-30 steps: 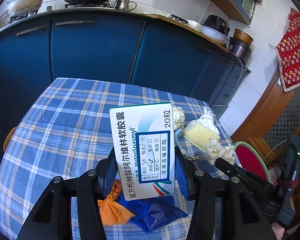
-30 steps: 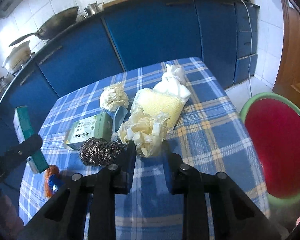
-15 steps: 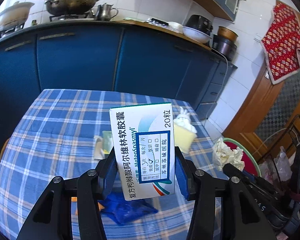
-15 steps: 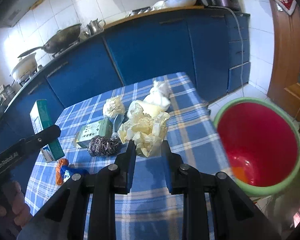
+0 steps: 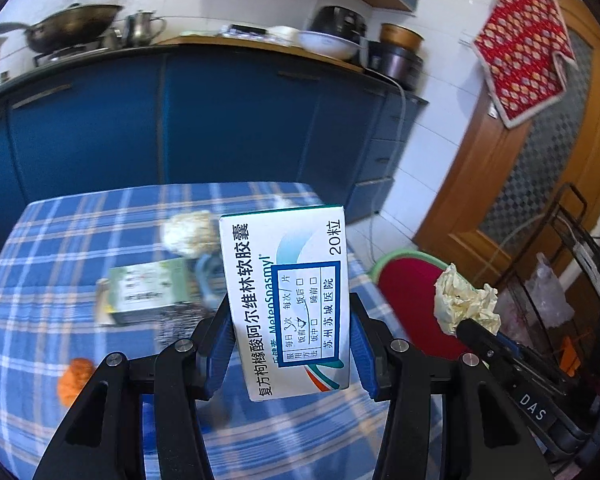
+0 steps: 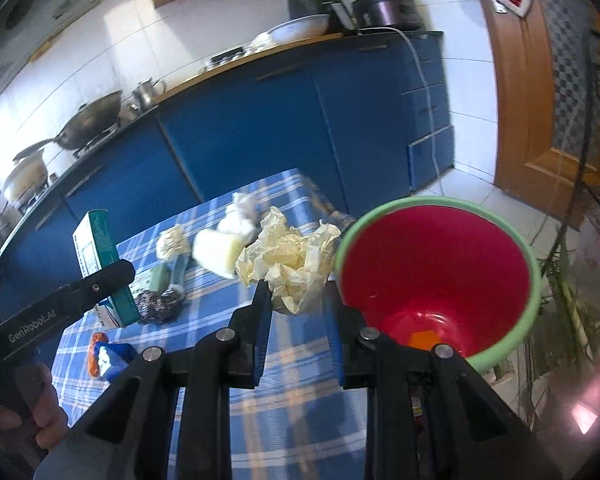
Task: Collect trash
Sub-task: 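Carry both items over the red bucket and open both tools to drop them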
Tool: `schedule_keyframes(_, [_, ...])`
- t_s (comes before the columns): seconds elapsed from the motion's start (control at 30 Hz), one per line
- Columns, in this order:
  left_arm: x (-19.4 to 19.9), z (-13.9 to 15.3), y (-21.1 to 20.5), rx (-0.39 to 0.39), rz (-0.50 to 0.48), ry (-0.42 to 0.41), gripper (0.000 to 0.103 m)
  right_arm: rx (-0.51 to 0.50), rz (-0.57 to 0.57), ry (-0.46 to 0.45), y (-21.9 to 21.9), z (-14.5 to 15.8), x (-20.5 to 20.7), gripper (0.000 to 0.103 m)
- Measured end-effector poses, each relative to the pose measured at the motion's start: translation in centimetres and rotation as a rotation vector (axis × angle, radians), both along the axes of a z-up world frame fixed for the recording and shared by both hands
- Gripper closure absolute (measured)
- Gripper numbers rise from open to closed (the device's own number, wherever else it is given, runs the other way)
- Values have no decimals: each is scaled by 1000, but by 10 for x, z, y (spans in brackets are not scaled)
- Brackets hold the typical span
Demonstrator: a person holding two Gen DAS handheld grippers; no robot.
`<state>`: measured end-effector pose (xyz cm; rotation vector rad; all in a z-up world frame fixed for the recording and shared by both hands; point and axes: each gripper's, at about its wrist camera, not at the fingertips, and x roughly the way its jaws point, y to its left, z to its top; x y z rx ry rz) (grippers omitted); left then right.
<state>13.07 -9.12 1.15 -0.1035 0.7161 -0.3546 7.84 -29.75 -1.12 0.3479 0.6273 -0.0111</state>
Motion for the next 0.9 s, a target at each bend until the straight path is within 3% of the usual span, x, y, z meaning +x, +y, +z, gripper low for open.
schedule_keyframes(0.6, [23, -30, -123, 94, -228, 19, 49, -15, -204, 15, -83, -38, -12, 73])
schedule_keyframes(0.9, [37, -57, -161, 136, -273, 62, 49, -22, -220, 21, -102, -52, -2, 73])
